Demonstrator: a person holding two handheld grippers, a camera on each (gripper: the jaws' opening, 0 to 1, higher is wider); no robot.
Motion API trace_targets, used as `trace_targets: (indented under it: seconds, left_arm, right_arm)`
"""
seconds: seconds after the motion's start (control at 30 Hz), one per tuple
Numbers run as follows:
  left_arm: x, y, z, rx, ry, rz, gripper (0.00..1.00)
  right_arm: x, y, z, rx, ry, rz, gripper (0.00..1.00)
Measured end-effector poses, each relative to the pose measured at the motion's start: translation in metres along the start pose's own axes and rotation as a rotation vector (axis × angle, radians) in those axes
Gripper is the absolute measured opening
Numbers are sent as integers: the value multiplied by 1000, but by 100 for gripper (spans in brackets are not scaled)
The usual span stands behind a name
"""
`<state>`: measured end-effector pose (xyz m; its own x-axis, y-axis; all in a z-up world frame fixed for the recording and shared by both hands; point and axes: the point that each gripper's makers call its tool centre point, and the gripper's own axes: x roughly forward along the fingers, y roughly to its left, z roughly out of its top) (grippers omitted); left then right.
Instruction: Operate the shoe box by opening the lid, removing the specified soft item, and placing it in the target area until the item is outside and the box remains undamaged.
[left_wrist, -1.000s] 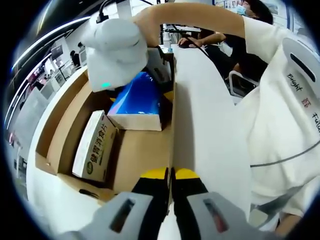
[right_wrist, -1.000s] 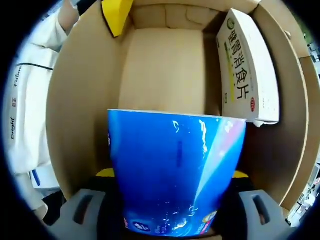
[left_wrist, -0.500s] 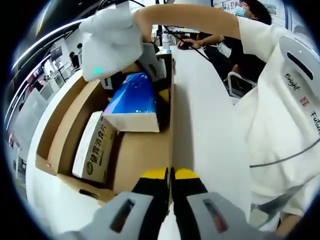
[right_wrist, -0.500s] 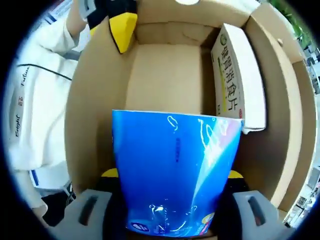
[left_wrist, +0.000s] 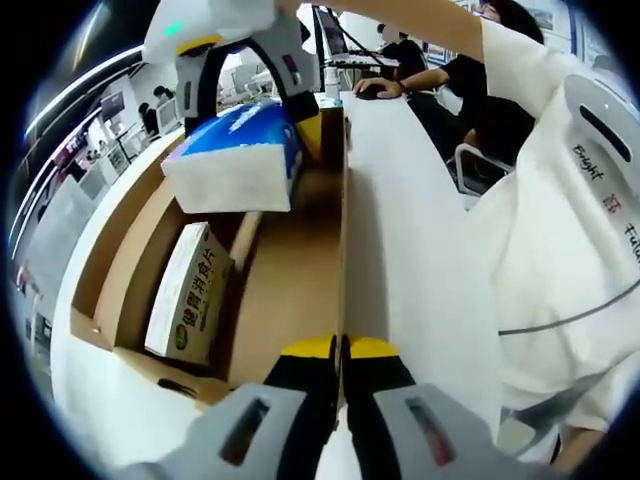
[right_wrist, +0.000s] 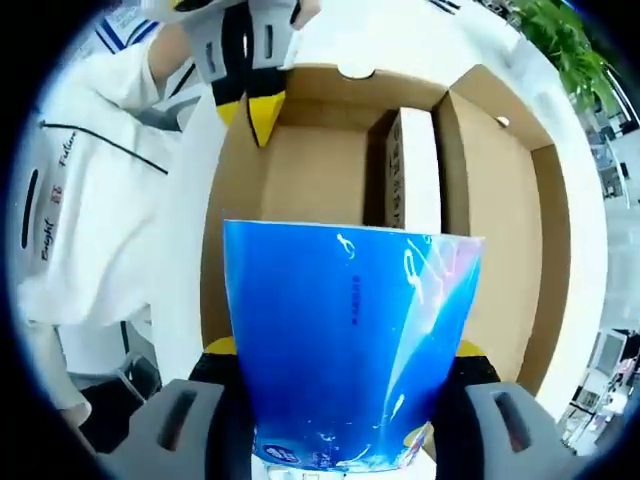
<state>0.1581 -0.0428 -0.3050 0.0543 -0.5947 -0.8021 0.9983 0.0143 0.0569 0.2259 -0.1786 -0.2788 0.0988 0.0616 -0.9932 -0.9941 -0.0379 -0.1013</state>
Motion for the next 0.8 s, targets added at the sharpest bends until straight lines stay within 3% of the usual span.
trace_targets:
  seconds: [0.13, 0.27, 0.33, 0.63, 0.8]
  left_arm:
    - [1, 0, 0, 0, 4, 4, 1]
    - [0, 0, 0, 0, 4, 8, 1]
    - [0, 0, 0, -1, 2, 6, 1]
    - [0, 0, 0, 0, 1, 3, 1]
    - [0, 1, 0, -1, 2, 7, 1]
  right_arm:
    - [-2, 7, 1, -14, -8, 15, 71]
    - [-1, 4, -3, -41, 36, -8, 71]
    - [-1, 8, -2, -33, 29, 13, 71]
    - [-9, 4, -6, -70, 23, -10, 71]
    - [-14, 9, -5, -141, 0, 0, 71]
